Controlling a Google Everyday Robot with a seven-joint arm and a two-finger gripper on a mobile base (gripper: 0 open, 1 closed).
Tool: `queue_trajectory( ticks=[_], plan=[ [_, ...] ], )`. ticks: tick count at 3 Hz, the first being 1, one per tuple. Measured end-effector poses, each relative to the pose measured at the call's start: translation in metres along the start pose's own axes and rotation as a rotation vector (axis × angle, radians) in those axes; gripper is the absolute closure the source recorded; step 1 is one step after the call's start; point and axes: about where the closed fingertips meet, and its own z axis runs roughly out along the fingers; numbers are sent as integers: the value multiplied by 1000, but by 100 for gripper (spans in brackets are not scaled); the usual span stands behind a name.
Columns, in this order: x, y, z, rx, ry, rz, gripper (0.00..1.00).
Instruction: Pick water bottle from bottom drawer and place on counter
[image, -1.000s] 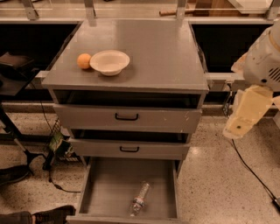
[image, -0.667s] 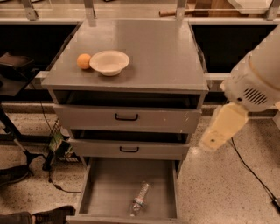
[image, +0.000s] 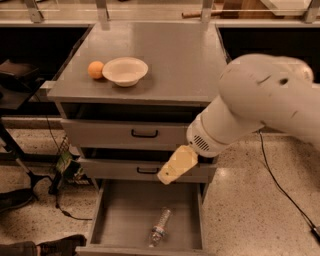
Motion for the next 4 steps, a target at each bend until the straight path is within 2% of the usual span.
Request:
queue_trajectory(
  ticks=[1, 2, 3, 4],
  plan=[
    [-28, 0, 73, 0, -8, 52, 0],
    [-38, 2, 75, 8, -26, 106, 0],
    [-37, 2, 74, 7, -25, 109, 0],
    [-37, 1, 75, -6, 15, 96, 0]
  ],
)
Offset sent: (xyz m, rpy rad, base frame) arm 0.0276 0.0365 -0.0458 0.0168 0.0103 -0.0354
